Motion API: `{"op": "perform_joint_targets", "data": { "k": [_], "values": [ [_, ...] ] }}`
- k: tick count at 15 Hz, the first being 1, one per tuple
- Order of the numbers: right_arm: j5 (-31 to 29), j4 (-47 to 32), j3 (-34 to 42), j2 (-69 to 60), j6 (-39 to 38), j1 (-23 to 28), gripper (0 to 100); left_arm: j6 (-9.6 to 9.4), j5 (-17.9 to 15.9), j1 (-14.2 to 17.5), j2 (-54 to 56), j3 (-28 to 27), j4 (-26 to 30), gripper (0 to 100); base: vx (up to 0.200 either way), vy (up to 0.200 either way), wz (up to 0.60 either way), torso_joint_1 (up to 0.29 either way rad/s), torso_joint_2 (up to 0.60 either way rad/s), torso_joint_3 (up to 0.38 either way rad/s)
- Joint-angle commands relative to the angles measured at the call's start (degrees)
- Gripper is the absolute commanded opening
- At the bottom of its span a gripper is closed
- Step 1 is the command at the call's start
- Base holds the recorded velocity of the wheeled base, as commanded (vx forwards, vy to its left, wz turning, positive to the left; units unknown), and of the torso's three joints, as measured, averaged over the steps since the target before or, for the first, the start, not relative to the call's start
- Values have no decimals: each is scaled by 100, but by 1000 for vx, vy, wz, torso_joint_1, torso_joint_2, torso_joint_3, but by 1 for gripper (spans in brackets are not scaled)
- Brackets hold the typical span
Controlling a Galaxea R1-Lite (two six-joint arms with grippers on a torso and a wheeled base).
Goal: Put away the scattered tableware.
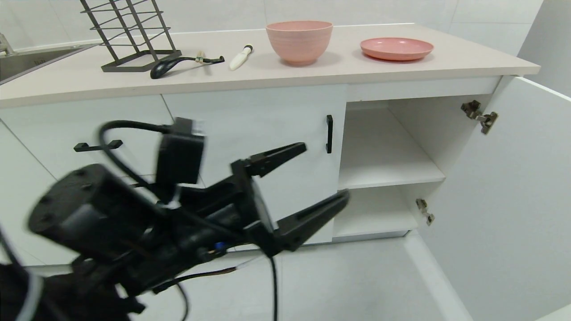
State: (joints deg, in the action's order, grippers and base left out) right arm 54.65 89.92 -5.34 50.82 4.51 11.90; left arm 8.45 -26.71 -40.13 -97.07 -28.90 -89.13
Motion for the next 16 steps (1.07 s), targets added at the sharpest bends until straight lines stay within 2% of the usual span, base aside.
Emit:
{"op": "perform_joint_targets", "data": {
  "k": [1,4,5,6,7,8,9,12,13,14,15,16],
  "values": [
    [2,8,341,200,32,-3,100,-133,-98,638,2307,1686,62,100,0,0,0,0,0,0],
    [54,-45,534,59,94,-74,100,-124,-106,1139,3080,2064,176,100,0,0,0,0,0,0],
    [134,-422,534,-371,129,-135,100,-115,-106,1570,3766,2416,370,100,0,0,0,0,0,0],
    [160,-581,534,-503,147,-153,100,-115,-106,1719,3959,2512,457,100,0,0,0,0,0,0],
    [230,-1161,534,-978,164,-170,100,-115,-106,2150,4583,2759,791,100,0,0,0,0,0,0],
    [239,-1890,534,-1540,173,-241,100,-115,-98,2519,5251,2882,1389,100,0,0,0,0,0,0],
    [239,-2576,534,-2032,173,-258,100,-115,-98,2844,5928,2838,2224,100,0,0,0,0,0,0],
    [230,-4298,534,-3228,182,-346,100,-115,-62,3284,8020,2258,5362,100,0,0,0,0,0,0],
    [230,-4650,534,-3465,182,-399,100,-115,-54,3336,8442,2117,6091,100,0,0,0,0,0,0],
    [221,-5485,534,-4072,182,-619,100,-115,-54,3530,9180,1757,7550,100,0,0,0,0,0,0],
    [213,-6153,534,-4520,191,-786,100,-159,-71,3846,9356,1748,8016,100,0,0,0,0,0,0],
    [63,-6601,534,-4757,278,-1040,100,-168,-89,4031,9663,1924,8262,100,0,0,0,0,0,0]
  ]
}}
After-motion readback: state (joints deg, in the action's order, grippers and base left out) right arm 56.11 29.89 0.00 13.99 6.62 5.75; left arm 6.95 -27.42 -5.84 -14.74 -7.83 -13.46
